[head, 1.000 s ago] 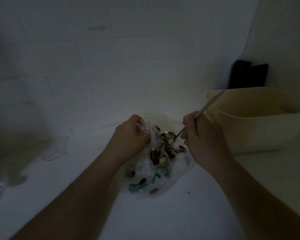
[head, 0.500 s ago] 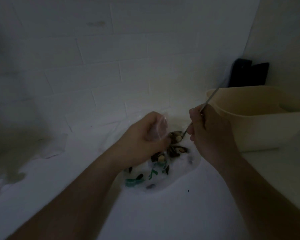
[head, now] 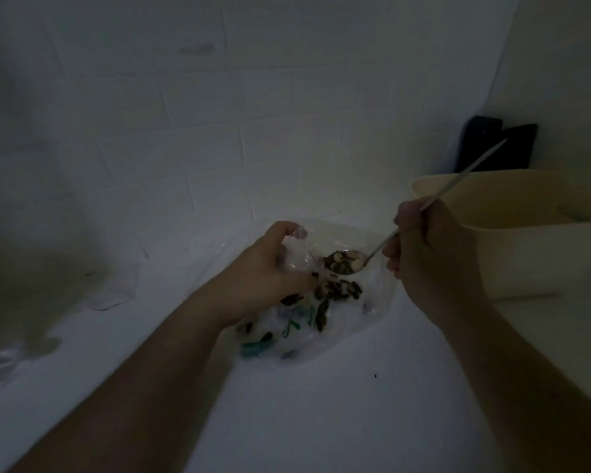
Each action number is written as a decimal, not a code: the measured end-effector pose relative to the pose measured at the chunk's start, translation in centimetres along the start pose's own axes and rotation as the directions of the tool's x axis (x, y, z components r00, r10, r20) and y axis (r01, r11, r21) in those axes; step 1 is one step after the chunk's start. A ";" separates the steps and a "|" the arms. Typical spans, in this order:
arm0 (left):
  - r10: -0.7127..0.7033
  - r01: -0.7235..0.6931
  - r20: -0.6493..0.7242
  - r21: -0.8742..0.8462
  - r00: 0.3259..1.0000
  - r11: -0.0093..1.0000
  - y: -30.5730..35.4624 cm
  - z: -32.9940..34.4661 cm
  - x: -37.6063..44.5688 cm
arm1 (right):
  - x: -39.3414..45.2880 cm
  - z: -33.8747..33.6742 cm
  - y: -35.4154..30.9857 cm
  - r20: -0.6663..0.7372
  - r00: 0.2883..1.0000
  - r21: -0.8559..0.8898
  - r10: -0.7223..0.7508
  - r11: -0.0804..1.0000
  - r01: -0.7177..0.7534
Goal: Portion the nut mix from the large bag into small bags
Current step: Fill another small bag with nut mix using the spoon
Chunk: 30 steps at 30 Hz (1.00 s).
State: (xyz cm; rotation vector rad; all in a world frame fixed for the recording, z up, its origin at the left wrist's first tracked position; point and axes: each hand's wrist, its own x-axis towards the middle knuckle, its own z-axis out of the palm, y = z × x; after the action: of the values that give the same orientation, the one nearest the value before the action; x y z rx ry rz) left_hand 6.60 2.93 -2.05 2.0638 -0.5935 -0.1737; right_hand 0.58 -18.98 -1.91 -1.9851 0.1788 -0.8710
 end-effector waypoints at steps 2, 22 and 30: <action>0.005 -0.005 0.013 0.016 1.000 1.000 -0.2 -0.3 -0.1 | -0.1 0.1 -0.1 0.012 1.000 0.012 -0.007 1.000 0.006; 0.041 0.004 -0.174 0.250 0.984 0.968 -1.8 0.1 0.9 | 0.5 -0.7 -3.7 0.048 0.958 0.093 -0.284 0.956 0.279; -0.003 0.035 -0.209 0.151 0.978 0.988 -1.4 0.5 0.6 | 1.4 0.4 -7.1 0.306 0.844 -0.046 -0.441 0.878 0.476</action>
State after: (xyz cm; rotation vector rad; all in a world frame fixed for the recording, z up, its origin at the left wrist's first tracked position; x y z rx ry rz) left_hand 7.46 2.83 -3.42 2.2032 -0.4698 0.0800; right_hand 0.32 -15.37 4.37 -2.2862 -0.4452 -0.8658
